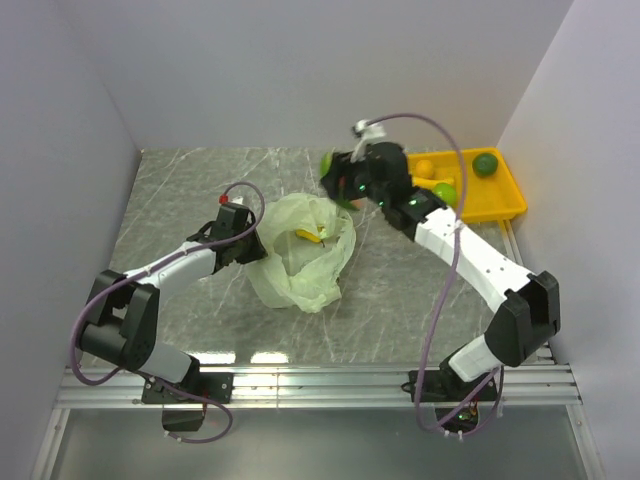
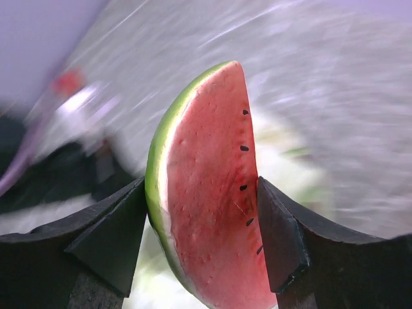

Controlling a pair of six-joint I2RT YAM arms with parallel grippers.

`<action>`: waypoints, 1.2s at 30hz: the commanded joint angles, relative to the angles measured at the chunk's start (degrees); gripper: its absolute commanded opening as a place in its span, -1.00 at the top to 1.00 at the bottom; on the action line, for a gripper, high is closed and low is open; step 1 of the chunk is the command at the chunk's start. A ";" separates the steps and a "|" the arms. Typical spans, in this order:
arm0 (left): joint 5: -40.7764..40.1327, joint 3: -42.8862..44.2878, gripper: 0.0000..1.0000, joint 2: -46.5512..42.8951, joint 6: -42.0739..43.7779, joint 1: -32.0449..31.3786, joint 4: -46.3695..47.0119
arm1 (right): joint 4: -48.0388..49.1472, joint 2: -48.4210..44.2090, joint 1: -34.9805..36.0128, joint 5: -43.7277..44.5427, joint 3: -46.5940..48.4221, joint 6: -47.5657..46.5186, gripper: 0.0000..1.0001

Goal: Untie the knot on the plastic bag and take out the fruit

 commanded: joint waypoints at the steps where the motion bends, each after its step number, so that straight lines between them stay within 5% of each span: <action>1: 0.65 -0.31 0.74 -2.77 0.55 -0.30 1.12 | -0.49 -1.23 -8.00 12.57 2.09 1.42 1.00; 9: 3.02 -1.28 0.74 -4.70 1.70 -0.30 2.87 | -7.09 9.84 -29.69 21.21 7.53 8.45 1.00; 16: 5.66 -2.69 0.73 -7.52 3.54 -0.30 5.86 | -11.84 23.02 -40.00 24.02 18.43 13.38 0.93; 19: 5.93 -2.86 0.73 -7.78 4.16 -0.30 6.04 | -15.08 28.20 -42.02 25.17 24.65 13.03 0.62; 20: 6.01 -2.86 0.72 -7.78 4.33 -0.30 5.87 | -15.96 29.44 -42.99 25.69 26.33 12.85 0.21; 23: 6.45 -2.69 0.72 -7.52 4.77 -0.30 5.87 | -18.61 32.17 -43.44 27.45 30.56 11.98 -0.56; 30: 6.80 -1.55 0.72 -6.91 5.30 -0.30 5.43 | -14.14 25.16 -40.46 26.48 24.96 8.55 -0.88; 36: 7.07 -0.05 0.72 -5.76 5.39 -0.30 4.20 | -11.68 14.44 -28.87 21.06 16.79 0.21 -0.79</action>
